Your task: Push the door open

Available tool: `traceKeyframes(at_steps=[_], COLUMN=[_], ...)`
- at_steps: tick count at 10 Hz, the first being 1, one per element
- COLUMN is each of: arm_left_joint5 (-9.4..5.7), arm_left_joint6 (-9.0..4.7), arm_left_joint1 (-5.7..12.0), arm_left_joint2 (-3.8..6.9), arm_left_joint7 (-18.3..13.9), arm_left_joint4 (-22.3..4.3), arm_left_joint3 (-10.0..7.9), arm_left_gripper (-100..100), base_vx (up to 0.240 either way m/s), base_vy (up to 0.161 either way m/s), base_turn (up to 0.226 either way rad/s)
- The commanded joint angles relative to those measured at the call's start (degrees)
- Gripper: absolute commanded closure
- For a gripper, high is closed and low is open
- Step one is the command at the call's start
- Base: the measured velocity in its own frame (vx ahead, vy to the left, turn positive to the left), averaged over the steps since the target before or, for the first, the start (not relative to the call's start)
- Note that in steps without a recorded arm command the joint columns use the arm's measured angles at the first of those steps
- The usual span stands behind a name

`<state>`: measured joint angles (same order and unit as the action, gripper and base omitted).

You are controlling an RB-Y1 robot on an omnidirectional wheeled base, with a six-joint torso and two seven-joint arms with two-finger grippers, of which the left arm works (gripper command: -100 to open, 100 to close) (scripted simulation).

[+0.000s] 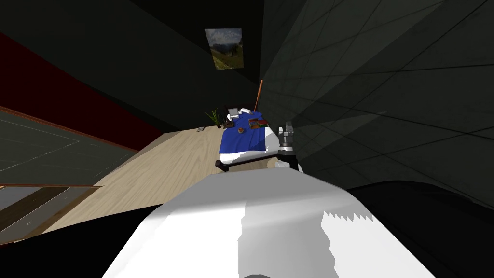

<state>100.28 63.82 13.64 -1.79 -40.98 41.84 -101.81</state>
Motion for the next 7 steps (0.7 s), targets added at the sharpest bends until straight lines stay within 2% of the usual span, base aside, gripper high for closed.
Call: traceKeyframes(at_steps=[1,3,4,5,7], arm_left_joint5=[0.83,1.73,1.73,2.62,3.19], arm_left_joint6=[0.88,2.10,2.10,3.32,4.11], arm_left_joint1=[-1.14,-3.05,-3.05,-4.96,-6.44], arm_left_joint2=[1.42,1.24,1.24,1.06,1.04], arm_left_joint7=[-2.01,-3.00,-3.00,-4.00,-4.59], arm_left_joint4=[-2.86,-2.16,-2.16,-1.42,-0.85], arm_left_joint3=[-0.15,-1.73,-1.73,-3.31,-4.34], arm_left_gripper=[-100,-100,-100,-100,-100], base_vx=[0.024,0.024,0.016,0.035,0.033], base_vy=[0.055,0.045,0.032,0.059,0.072], base_turn=[0.027,0.080,0.042,0.124,0.104])
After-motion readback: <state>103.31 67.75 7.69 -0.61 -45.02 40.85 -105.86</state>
